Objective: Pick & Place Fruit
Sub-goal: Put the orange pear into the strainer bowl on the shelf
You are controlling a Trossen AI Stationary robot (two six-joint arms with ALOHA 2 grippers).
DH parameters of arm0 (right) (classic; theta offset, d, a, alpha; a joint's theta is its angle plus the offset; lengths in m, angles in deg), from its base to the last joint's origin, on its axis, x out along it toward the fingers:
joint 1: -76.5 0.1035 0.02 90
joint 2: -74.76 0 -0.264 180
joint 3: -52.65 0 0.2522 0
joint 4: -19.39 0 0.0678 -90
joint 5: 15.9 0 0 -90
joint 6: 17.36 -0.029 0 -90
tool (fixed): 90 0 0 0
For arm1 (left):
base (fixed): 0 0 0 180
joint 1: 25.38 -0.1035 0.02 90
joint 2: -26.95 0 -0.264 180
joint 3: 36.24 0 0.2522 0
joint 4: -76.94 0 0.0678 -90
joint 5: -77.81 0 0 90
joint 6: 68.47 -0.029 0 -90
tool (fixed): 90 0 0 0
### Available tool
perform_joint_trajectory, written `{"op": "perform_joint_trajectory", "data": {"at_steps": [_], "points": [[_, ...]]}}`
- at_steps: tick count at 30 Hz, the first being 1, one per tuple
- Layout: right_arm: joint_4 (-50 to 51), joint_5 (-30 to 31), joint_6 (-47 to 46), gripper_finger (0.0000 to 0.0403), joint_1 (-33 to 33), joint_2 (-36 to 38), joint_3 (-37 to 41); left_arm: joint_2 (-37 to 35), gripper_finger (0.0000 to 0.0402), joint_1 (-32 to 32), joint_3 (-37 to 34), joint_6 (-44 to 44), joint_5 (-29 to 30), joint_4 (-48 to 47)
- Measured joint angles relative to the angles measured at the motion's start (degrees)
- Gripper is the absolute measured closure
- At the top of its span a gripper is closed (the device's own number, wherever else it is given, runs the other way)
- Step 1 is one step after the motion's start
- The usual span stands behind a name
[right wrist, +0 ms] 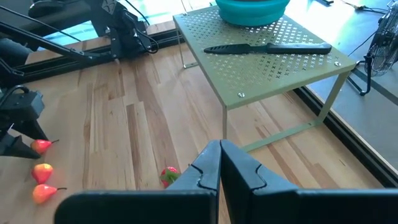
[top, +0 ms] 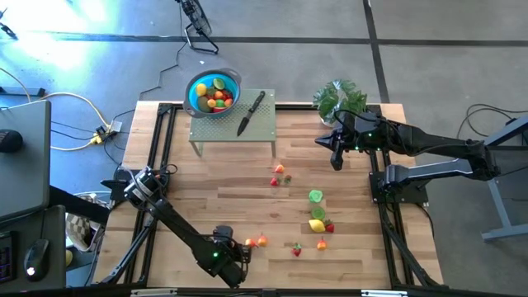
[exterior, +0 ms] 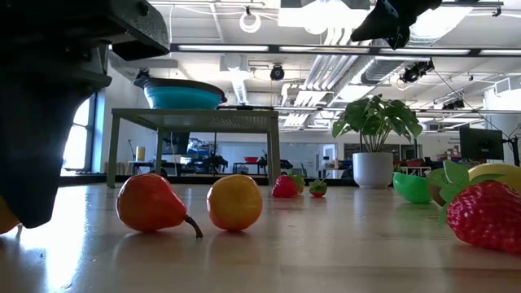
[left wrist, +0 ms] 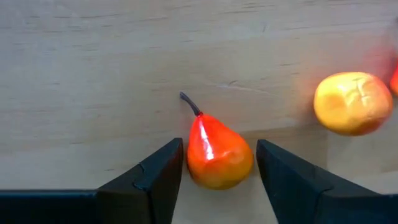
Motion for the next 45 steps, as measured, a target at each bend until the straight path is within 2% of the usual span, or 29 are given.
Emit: {"op": "perform_joint_trajectory", "data": {"at_steps": [6,10,21,30,40,45], "points": [[0.0,0.0,0.0,0.0400,0.0,0.0,0.0,0.0,0.0251,0.0,-0.1,0.0,-0.3,-0.4],[0.0,0.0,0.0,0.0400,0.0,0.0,0.0,0.0,0.0268,0.0,-0.1,0.0,-0.3,-0.3],[0.0,0.0,0.0,0.0401,0.0,0.0,0.0,-0.1,0.0272,0.0,2.0,-0.2,-0.3,-2.0],[0.0,0.0,0.0,0.0401,0.0,0.0,0.0,-6.4,0.0272,0.1,2.4,-3.3,2.6,-9.0],[0.1,0.0,-0.1,0.0401,0.0,0.0,0.0,-13.3,0.0273,0.1,2.4,-8.8,9.9,-11.7],[0.0,0.0,-0.2,0.0401,0.0,0.0,0.0,-16.7,0.0273,-0.3,2.4,-10.8,11.2,-16.9]]}}
